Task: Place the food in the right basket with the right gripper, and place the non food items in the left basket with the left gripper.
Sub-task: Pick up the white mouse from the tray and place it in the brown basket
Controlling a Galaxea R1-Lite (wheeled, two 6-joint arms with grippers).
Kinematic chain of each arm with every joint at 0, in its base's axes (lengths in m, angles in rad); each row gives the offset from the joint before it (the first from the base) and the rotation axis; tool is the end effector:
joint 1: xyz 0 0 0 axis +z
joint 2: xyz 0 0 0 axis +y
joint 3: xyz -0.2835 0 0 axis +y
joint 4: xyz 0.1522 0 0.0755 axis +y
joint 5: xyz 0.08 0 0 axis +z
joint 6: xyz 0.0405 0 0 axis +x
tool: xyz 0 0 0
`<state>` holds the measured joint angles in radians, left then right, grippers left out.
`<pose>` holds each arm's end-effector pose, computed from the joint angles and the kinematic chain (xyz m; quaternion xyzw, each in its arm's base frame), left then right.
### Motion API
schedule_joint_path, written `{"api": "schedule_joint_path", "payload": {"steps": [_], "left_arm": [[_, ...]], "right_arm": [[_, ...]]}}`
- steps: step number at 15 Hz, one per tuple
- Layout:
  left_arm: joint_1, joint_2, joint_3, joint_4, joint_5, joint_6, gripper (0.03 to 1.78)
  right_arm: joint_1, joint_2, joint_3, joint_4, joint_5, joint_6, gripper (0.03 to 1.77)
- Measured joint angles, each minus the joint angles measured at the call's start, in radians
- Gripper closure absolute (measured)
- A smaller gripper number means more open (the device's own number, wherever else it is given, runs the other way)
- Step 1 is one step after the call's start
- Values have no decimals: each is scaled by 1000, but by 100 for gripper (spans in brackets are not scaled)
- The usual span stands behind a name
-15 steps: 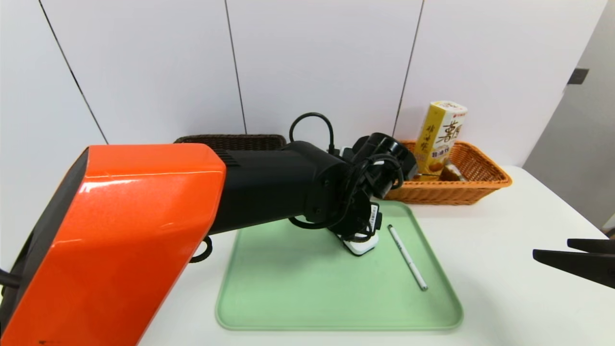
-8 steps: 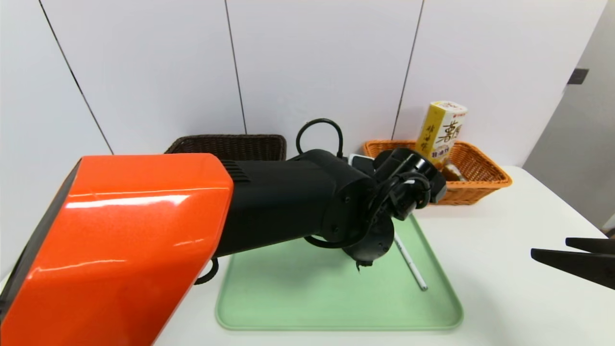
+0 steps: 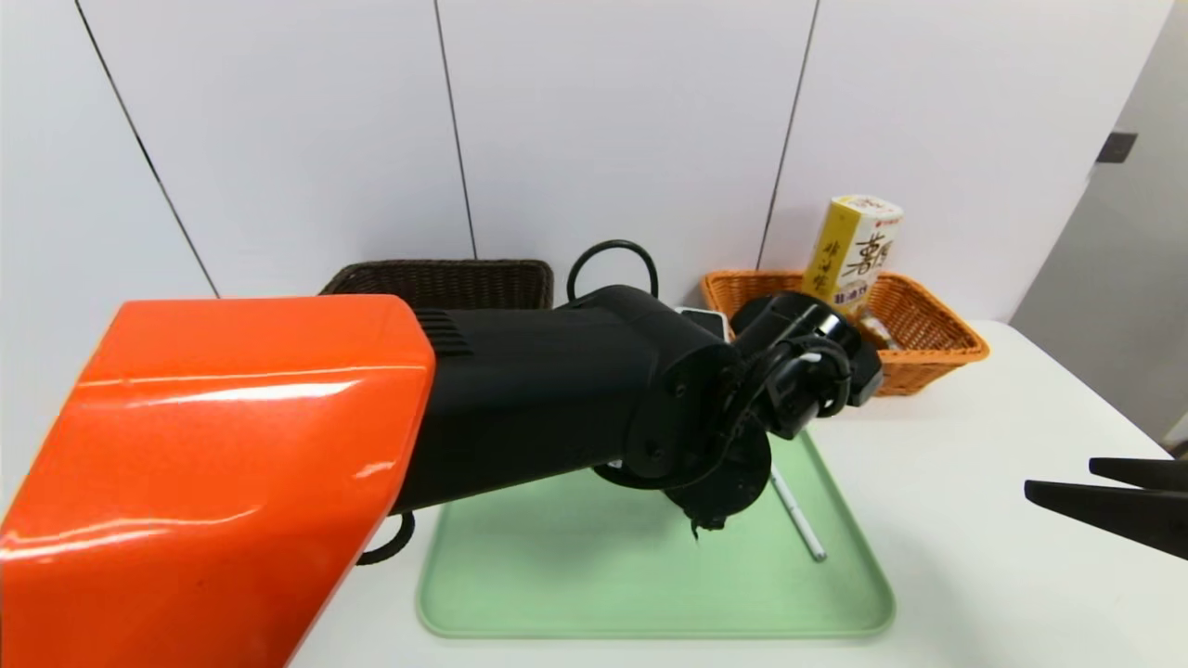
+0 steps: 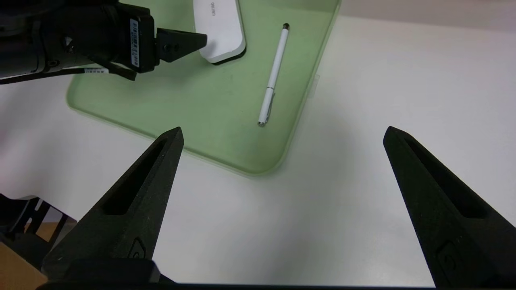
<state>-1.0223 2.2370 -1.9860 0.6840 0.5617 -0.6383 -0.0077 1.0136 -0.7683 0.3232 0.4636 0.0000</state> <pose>0.2318 -0.3380 0.1663 0.0319 0.3645 -0.0942 0.9259 0.1141 0.0172 0.2143 0.0655 0.2727 0.2169 0.9350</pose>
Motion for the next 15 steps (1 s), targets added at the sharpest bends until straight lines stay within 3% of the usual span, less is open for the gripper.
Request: {"api": "schedule_joint_path", "payload": {"steps": [7, 15], "left_arm": [[-24, 3, 0, -103, -158, 9, 12], [5, 45, 0, -138, -170, 14, 12]], "right_arm": [[1, -1, 3, 1, 2, -4, 9], [13, -4, 23, 0, 1, -3, 9]]}}
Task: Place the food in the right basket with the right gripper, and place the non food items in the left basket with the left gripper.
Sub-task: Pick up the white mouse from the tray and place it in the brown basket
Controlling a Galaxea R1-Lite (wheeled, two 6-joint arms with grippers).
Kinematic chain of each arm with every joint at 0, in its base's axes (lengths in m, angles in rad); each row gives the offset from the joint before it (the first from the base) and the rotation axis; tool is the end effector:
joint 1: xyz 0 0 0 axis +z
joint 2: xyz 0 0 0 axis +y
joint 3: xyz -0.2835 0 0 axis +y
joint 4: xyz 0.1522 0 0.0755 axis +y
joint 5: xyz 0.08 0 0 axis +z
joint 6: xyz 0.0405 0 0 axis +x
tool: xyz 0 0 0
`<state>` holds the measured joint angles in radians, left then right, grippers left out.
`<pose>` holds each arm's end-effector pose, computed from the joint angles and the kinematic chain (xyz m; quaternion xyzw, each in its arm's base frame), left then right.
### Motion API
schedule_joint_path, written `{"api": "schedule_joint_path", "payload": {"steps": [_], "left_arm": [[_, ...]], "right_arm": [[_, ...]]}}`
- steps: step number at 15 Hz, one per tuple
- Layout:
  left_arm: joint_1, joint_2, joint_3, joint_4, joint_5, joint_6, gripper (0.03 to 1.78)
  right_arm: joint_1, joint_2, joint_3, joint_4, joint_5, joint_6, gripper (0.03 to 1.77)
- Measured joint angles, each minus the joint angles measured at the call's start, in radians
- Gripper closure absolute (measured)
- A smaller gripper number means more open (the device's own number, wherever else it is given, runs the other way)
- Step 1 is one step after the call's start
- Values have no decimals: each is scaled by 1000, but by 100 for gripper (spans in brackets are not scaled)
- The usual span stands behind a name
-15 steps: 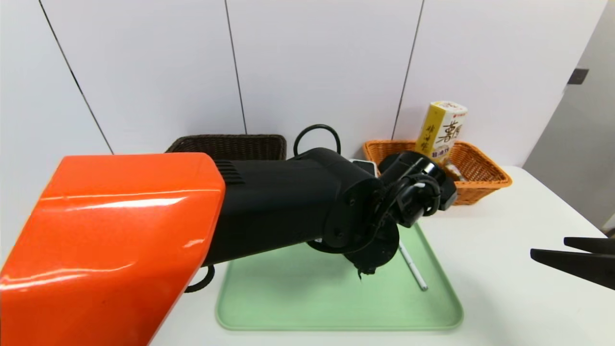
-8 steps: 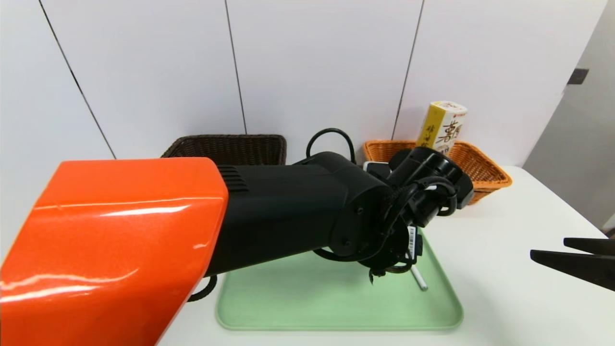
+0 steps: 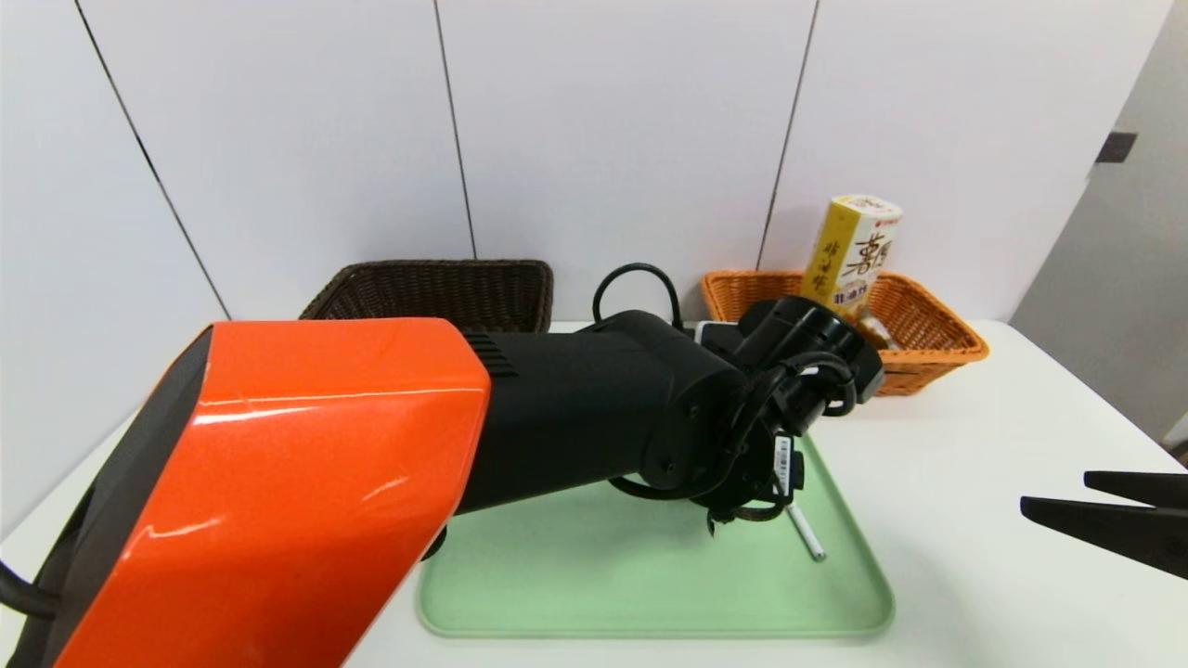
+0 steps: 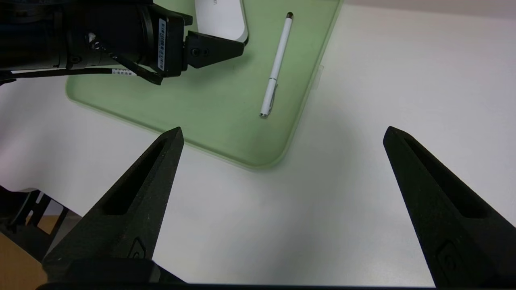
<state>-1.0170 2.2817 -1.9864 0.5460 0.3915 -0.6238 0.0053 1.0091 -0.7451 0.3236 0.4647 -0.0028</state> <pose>0.2397 -0.3583 0.1552 -0.0149 0.3824 -0.1718 0.9078 0.1122 0.0187 0.2087 0.0646 0.2817 0.2233 0.9309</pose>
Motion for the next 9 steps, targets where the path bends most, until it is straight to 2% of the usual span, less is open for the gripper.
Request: {"api": "schedule_joint_path", "payload": {"steps": [6, 9], "left_arm": [[34, 14, 0, -25, 50, 42, 12], [65, 33, 0, -39, 56, 49, 12]], "right_arm": [[0, -3, 1, 0, 0, 0, 9], [2, -4, 1, 0, 0, 0, 9]]}}
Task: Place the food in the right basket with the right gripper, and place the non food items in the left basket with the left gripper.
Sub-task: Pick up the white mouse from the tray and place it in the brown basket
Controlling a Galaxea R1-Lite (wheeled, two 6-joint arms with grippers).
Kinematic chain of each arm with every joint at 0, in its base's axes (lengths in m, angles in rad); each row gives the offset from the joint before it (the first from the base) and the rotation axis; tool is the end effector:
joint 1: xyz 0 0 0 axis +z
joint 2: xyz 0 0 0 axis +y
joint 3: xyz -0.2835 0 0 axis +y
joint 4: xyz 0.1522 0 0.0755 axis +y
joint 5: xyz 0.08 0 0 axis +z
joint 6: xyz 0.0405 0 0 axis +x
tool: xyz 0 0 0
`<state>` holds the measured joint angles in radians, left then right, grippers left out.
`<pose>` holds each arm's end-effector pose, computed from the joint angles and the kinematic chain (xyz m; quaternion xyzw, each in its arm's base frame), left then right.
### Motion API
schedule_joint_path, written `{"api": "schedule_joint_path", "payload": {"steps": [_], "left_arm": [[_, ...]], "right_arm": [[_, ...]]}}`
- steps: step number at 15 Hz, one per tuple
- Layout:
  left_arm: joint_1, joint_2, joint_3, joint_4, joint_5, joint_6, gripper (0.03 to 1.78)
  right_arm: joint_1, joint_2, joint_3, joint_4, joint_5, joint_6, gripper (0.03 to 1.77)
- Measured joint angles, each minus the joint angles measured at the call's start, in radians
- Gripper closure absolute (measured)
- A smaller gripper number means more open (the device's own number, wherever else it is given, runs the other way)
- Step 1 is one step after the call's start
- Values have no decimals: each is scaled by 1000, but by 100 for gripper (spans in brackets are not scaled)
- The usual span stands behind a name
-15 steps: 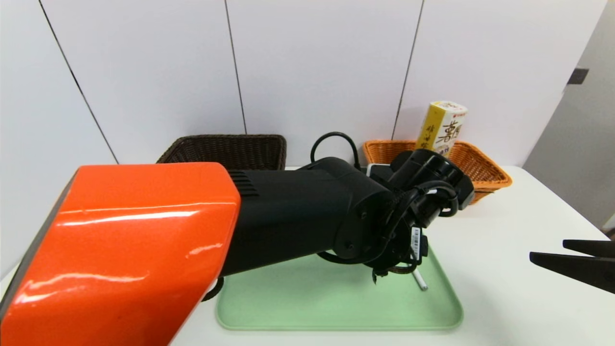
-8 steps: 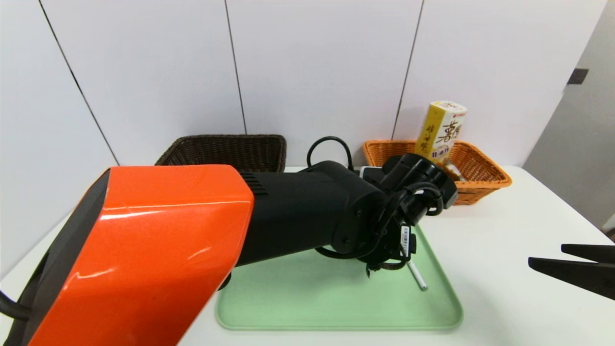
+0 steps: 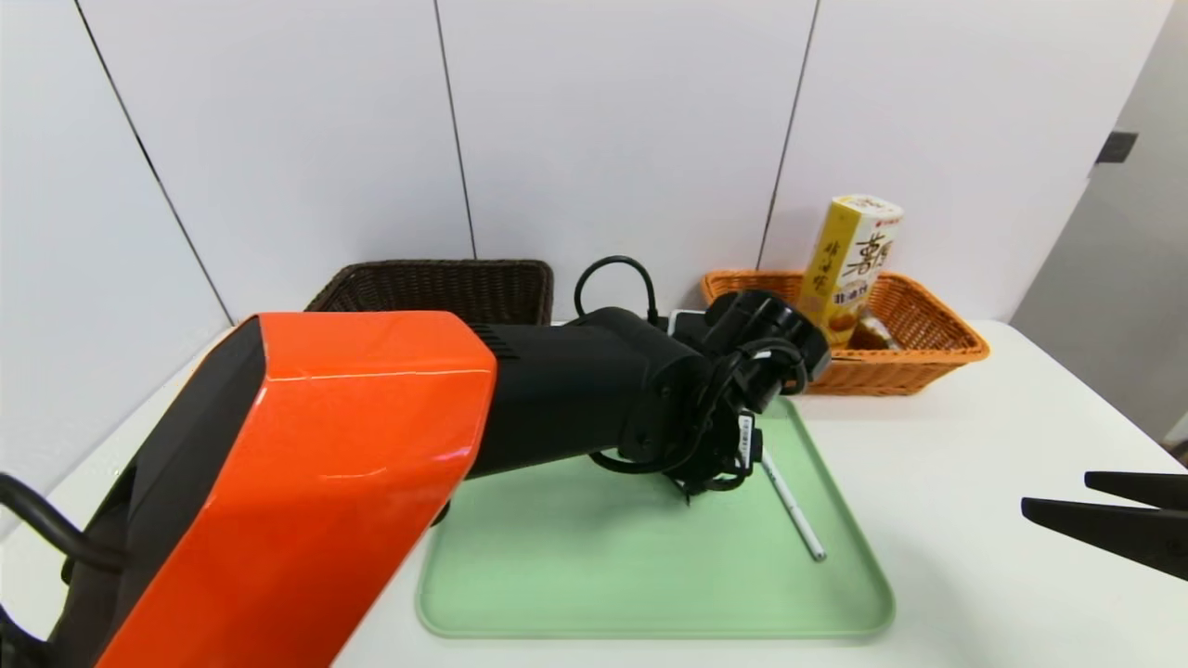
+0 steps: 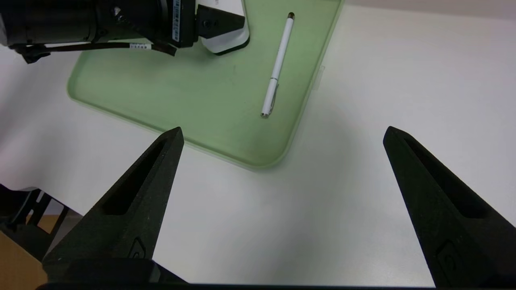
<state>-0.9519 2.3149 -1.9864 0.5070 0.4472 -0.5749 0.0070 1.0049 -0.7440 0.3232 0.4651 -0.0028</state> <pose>0.2687 -0.3471 0.1445 -0.0004 0.3624 -0.1308 0.9228 0.1113 0.0189 0.2089 0.0641 0.2801 0.2244 0.9312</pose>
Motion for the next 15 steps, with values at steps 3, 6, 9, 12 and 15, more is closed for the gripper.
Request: {"api": "schedule_joint_path", "payload": {"steps": [3, 6, 9, 12, 15], "left_arm": [[14, 7, 0, -1, 0, 1, 12], [17, 10, 0, -3, -1, 1, 12], [18, 10, 0, -17, -3, 10, 12], [18, 13, 0, -46, -8, 30, 12], [18, 20, 0, -51, -9, 31, 12]], "right_arm": [[9, 0, 0, 0, 0, 0, 9], [13, 0, 0, 0, 1, 0, 9], [13, -1, 0, 0, 0, -1, 9], [16, -1, 0, 0, 1, -3, 9], [19, -1, 0, 0, 0, -3, 9]]}}
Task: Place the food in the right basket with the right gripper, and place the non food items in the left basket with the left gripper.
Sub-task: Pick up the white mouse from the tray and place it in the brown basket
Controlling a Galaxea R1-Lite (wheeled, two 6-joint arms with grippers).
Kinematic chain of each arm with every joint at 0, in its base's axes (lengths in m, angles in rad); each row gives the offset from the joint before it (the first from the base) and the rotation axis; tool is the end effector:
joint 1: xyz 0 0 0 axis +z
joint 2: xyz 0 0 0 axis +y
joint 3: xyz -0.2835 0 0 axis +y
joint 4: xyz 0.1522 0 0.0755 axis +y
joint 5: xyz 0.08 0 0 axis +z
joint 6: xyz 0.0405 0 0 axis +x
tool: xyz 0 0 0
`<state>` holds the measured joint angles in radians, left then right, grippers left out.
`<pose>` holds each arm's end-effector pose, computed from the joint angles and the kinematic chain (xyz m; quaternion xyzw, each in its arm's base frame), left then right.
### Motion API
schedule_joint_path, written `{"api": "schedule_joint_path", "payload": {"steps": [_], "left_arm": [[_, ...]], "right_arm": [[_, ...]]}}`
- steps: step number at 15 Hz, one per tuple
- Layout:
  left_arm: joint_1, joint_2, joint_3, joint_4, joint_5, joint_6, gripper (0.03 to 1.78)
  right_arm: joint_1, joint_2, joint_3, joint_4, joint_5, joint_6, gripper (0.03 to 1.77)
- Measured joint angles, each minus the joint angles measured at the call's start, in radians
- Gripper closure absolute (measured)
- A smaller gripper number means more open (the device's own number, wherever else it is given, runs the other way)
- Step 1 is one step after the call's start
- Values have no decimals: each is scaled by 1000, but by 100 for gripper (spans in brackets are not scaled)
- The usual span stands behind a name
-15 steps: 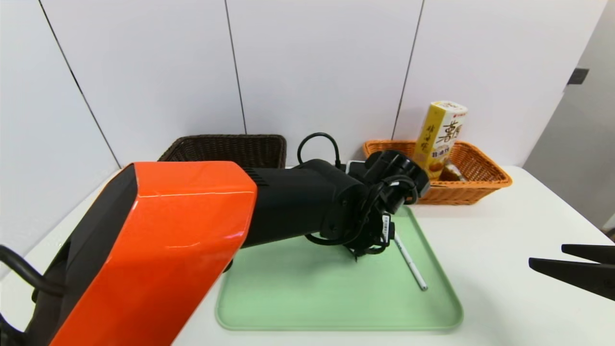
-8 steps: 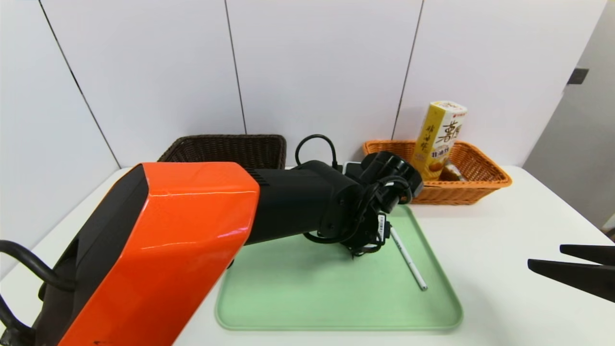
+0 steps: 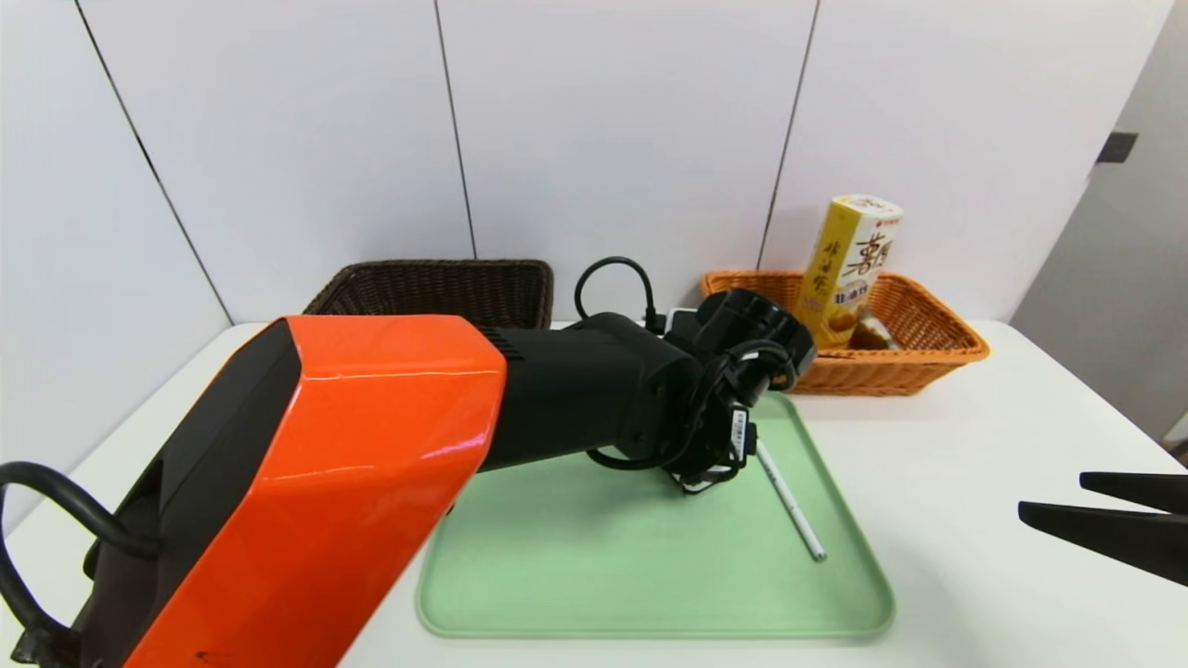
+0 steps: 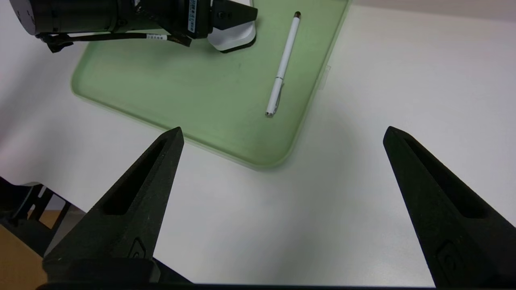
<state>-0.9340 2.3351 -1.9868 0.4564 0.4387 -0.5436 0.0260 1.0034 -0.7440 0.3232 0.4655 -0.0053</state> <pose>0.2790 -0.3483 0.1396 -0.0004 0.3523 -0.1359 0.9259 0.1106 0.0211 0.2091 0.0601 0.2797 0.2338 0.9293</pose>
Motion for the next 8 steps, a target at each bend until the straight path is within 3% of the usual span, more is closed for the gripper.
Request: {"api": "schedule_joint_path", "payload": {"steps": [8], "left_arm": [[10, 17, 0, 0, 0, 1, 12]], "right_arm": [[1, 1, 0, 0, 0, 0, 9]]}}
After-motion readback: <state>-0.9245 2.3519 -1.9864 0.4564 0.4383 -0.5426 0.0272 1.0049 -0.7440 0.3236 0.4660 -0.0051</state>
